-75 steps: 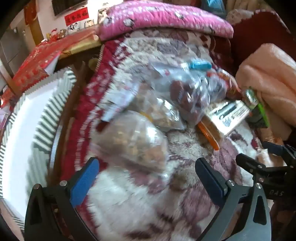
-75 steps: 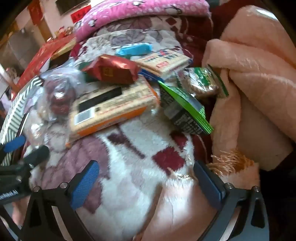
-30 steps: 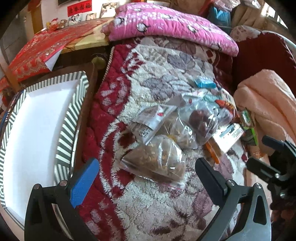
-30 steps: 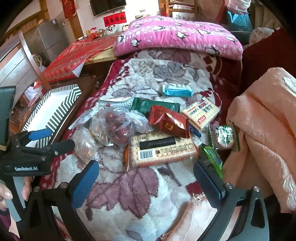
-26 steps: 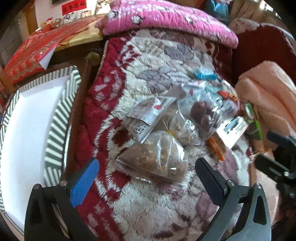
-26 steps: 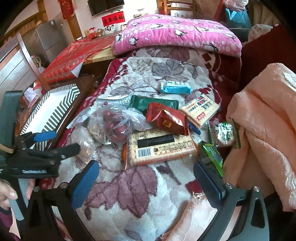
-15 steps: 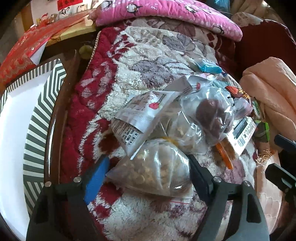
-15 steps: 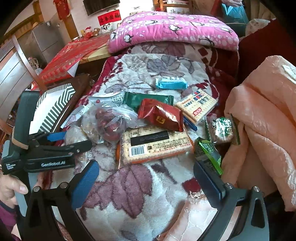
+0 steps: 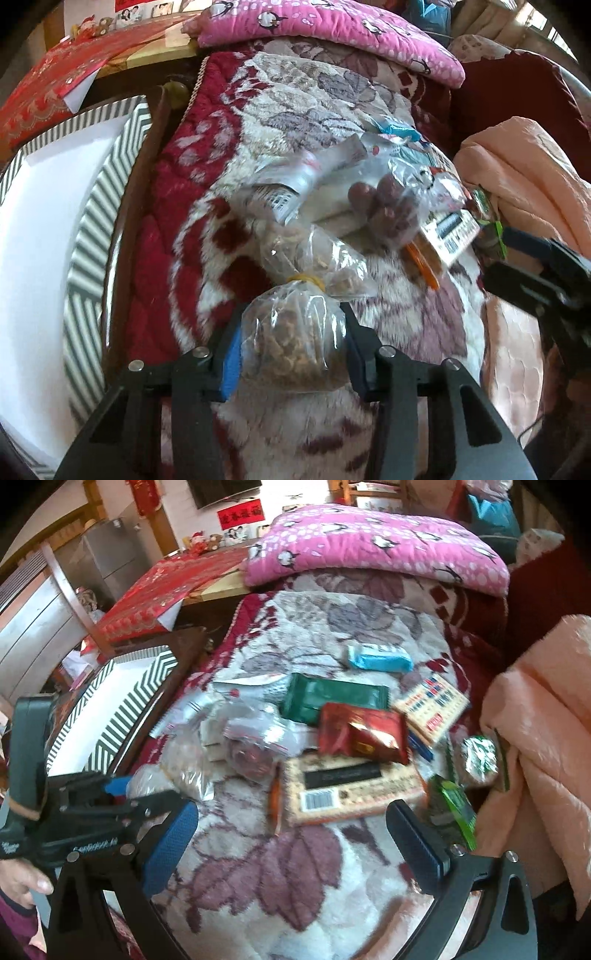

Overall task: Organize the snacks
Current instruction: 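Carry the nut bag to the tray left while right grasps a white packet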

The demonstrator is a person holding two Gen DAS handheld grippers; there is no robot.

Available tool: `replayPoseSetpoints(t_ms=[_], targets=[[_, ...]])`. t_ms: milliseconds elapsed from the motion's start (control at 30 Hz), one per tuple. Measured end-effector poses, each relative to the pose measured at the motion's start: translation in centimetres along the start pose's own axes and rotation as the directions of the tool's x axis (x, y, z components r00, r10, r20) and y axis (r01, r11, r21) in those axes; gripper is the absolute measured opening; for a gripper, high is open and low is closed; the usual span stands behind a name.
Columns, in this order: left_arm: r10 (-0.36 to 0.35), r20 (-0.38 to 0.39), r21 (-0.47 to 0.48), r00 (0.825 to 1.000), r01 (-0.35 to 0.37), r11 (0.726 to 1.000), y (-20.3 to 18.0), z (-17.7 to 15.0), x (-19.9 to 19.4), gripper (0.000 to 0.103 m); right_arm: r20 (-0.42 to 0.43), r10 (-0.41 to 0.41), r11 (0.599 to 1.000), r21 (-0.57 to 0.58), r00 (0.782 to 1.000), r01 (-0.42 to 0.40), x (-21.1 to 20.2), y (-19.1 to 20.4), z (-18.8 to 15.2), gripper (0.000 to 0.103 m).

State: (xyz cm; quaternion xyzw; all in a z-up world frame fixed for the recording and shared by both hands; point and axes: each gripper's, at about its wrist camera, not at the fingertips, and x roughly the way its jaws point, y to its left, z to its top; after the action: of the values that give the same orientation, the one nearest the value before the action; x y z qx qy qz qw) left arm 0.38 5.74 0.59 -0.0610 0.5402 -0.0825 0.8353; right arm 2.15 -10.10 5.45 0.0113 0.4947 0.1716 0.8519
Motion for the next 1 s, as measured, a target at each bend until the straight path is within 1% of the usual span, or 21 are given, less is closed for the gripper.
replayPoseSetpoints(t_ms=[133,233,267,367,500,533,600,700,800,867,933,1000], targets=[[0.014,0.015,-0.012,1.0,-0.014,1.0,0.6,-0.7,-1.6,0.046,-0.006,0.042,0.999,-0.008,0.999,-0.042,0.7,1.2,0.6,0.102],[0.032,0.028,-0.018,0.999,-0.031,0.999,1.0,-1.0,-3.0,0.046,0.0,0.103,0.994,-0.037,0.995,-0.103,0.7,2.8,1.4,0.102],[0.035,0.03,-0.017,0.999,-0.034,0.999,1.1,-1.0,-3.3,0.046,-0.003,0.127,0.99,-0.057,0.992,-0.127,0.8,3.6,1.9,0.102],[0.05,0.041,-0.02,0.998,-0.05,0.999,1.7,-1.0,-4.7,0.046,-0.007,0.151,0.984,-0.093,0.988,-0.151,1.2,5.4,3.3,0.102],[0.066,0.054,-0.022,0.996,-0.065,0.998,2.5,-1.2,-6.3,0.046,-0.041,0.22,0.972,-0.077,0.975,-0.223,2.7,7.5,5.7,0.102],[0.074,0.058,-0.026,0.996,-0.072,0.997,2.8,-1.4,-6.7,0.046,-0.053,0.221,0.971,-0.078,0.974,-0.225,3.3,8.1,6.1,0.102],[0.09,0.067,-0.041,0.994,-0.088,0.995,3.7,-1.7,-7.6,0.046,-0.085,0.194,0.974,-0.104,0.977,-0.203,4.9,9.8,6.7,0.102],[0.122,0.08,-0.084,0.989,-0.116,0.99,5.6,-2.2,-9.2,0.046,-0.124,0.159,0.979,-0.112,0.98,-0.173,7.2,11.2,6.7,0.101],[0.157,0.102,-0.12,0.982,-0.144,0.982,7.4,-2.5,-10.7,0.046,-0.162,0.117,0.987,-0.094,0.98,-0.133,9.7,11.7,6.9,0.1],[0.17,0.119,-0.146,0.978,-0.152,0.978,8.5,-2.5,-11.6,0.046,-0.188,0.106,0.989,-0.082,0.976,-0.123,11.2,11.8,6.8,0.097],[0.18,0.135,-0.173,0.974,-0.156,0.972,9.6,-2.5,-12.2,0.046,-0.208,0.067,0.992,-0.09,0.976,-0.087,12.4,12.2,6.8,0.094],[0.184,0.14,-0.191,0.973,-0.155,0.969,10.4,-2.3,-12.4,0.046,-0.206,0.027,0.991,-0.124,0.978,-0.053,13.1,12.9,6.8,0.094]])
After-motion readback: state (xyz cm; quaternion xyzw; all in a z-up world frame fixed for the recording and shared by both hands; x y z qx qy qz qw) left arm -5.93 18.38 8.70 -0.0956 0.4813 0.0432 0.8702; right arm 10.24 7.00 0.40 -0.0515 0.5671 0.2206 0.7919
